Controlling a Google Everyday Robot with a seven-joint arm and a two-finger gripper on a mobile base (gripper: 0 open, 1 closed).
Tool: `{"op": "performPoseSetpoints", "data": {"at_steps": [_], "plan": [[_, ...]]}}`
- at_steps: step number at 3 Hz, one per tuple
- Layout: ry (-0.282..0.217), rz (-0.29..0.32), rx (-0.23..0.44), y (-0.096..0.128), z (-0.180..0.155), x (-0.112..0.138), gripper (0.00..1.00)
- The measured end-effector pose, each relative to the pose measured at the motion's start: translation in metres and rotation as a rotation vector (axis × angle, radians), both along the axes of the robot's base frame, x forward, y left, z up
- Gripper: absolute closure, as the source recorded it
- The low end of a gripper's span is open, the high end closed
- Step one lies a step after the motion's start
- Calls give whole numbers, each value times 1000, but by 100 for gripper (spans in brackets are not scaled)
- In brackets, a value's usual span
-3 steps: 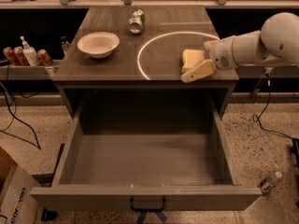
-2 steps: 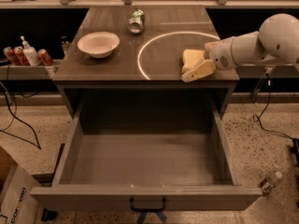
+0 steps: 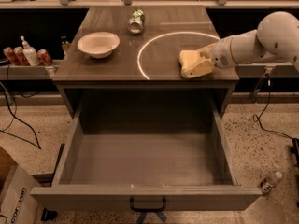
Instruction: Place sponge into top drawer
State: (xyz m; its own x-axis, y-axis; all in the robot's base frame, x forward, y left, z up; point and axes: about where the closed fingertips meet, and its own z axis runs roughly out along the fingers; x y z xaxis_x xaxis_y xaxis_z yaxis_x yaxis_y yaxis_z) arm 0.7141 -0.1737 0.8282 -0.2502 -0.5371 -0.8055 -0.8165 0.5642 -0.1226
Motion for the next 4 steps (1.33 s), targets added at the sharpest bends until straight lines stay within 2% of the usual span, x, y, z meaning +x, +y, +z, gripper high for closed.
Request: {"op": "performPoseSetpoints", "data": {"at_steps": [1,2,3,4], "plan": [[-35,19,-33,5,13,-7,64],[-89,65,-59,17,40,-23,89],[-141,129,-86,35,65,-42,100],[-167,252,-123,68,80,-71,100]]}}
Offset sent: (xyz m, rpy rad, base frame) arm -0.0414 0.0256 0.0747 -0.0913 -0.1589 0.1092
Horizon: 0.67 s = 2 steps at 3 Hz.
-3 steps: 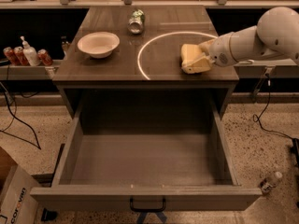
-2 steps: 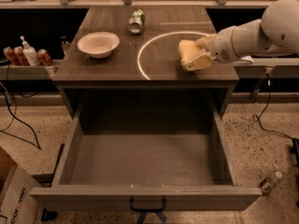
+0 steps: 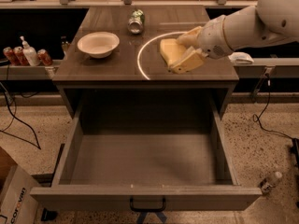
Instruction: Place sponge into top drawer
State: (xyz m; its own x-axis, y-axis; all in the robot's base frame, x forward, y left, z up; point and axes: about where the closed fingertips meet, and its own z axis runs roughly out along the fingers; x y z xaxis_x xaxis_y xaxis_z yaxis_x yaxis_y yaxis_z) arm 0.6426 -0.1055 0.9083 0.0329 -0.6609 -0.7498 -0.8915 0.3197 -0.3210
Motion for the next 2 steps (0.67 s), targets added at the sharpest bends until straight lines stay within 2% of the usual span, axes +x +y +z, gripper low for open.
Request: {"op": "performPoseSetpoints", "data": {"at_steps": [1,2], "plan": [[2,162,-68,36,-2,-46,100],[14,287,-89,59,-17,-85,100]]}}
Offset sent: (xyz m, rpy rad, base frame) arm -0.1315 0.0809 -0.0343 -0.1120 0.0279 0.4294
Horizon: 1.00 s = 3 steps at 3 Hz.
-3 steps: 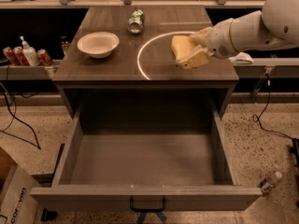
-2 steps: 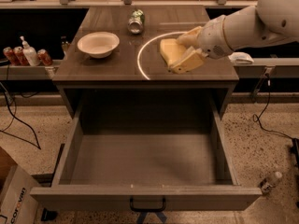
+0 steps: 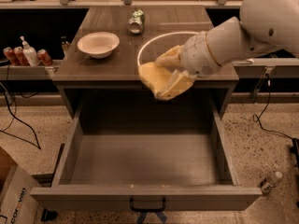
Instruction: Place sponge into top drawer
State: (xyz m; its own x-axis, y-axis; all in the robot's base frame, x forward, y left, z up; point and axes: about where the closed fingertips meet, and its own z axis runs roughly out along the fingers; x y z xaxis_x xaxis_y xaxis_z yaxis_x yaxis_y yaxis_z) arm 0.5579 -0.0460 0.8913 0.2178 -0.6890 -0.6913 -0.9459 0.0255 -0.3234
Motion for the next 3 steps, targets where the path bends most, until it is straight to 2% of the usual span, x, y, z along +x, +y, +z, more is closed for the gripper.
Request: {"op": "performPoseSetpoints", "data": {"at_steps": [1,2,3], "plan": [[25,75,3,18,-20,-30,100],[76,85,24,32,-54,-51,100],[129,32,32,36,-93,-50,100]]}}
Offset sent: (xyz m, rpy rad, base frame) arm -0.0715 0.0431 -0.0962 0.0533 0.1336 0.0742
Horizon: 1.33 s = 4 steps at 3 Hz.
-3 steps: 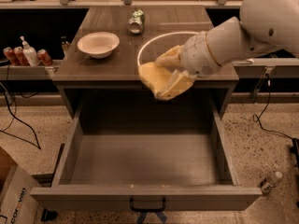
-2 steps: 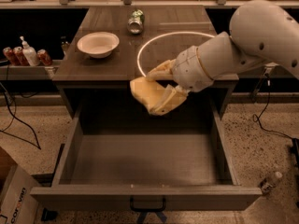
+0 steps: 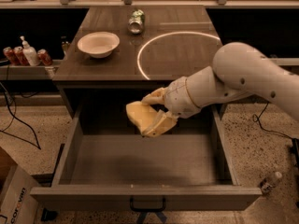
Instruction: Place sponge into top drawer
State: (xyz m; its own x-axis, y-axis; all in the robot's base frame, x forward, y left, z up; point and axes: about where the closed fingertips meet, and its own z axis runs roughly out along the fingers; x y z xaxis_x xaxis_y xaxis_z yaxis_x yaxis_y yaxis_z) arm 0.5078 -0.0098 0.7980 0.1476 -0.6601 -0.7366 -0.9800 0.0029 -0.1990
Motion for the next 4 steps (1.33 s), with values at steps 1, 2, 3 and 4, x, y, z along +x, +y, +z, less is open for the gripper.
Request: {"op": "performPoseSetpoints", "data": {"at_steps": [1,2,3,4], "plan": [[63,-93,12,-5,-45,18,100],[63,-92,11,-5,-46,18,100],[74,-70,-32,0,-55,13,100],[92,-50,-52,6,-75,7,100]]}}
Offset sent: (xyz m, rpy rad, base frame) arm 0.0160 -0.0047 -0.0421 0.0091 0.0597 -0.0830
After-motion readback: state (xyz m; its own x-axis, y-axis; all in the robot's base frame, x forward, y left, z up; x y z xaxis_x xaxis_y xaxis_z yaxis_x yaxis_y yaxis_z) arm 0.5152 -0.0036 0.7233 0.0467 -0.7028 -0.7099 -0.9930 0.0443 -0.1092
